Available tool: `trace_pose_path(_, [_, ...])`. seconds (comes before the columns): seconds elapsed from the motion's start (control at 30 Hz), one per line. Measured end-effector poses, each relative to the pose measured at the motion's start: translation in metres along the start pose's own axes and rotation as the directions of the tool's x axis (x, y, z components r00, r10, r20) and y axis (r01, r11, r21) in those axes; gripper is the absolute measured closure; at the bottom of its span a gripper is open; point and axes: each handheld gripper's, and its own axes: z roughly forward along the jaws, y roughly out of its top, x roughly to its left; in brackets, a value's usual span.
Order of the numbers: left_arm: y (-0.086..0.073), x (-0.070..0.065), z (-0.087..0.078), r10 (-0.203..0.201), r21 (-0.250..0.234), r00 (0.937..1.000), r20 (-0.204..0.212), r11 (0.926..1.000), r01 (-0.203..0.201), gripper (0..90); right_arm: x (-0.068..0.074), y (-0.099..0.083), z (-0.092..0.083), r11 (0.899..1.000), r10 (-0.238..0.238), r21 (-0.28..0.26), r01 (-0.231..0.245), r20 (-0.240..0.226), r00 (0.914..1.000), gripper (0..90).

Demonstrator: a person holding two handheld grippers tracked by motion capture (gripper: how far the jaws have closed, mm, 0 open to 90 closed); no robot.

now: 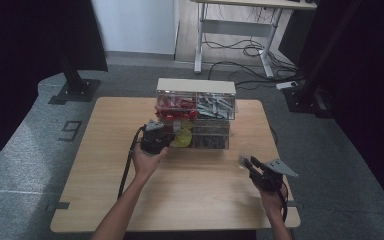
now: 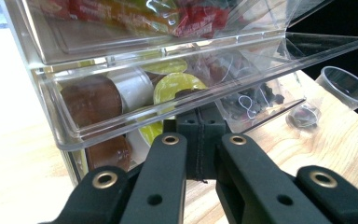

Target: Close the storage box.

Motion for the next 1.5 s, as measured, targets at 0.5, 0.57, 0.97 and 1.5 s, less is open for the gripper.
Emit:
trace_pose_path(0.5, [-0.018,0.003,0.005,-0.018,0.021,0.9998,0.011,0.9996,0.017,90.0,0.004,-0.011,0.002,0.999,-0.009,0.035,0.009,-0.007,0.9999,67.1])
trace_pose_path(0.57, [-0.019,0.003,0.006,-0.018,0.022,0.9998,0.010,0.9996,0.018,90.0,0.004,-0.012,0.002,0.999,-0.011,0.037,0.012,-0.008,0.9999,67.1])
trace_pose_path(0.97, [-0.027,0.002,0.008,-0.024,0.033,0.9996,0.014,0.9992,0.024,90.0,0.005,-0.014,0.001,0.999,-0.012,0.038,0.013,-0.017,0.9998,67.1])
trace_pose_path(1.5, [-0.038,0.003,0.014,-0.037,0.058,0.9992,0.018,0.9977,0.036,90.0,0.008,-0.017,0.001,0.999,-0.015,0.049,0.016,-0.021,0.9997,67.2])
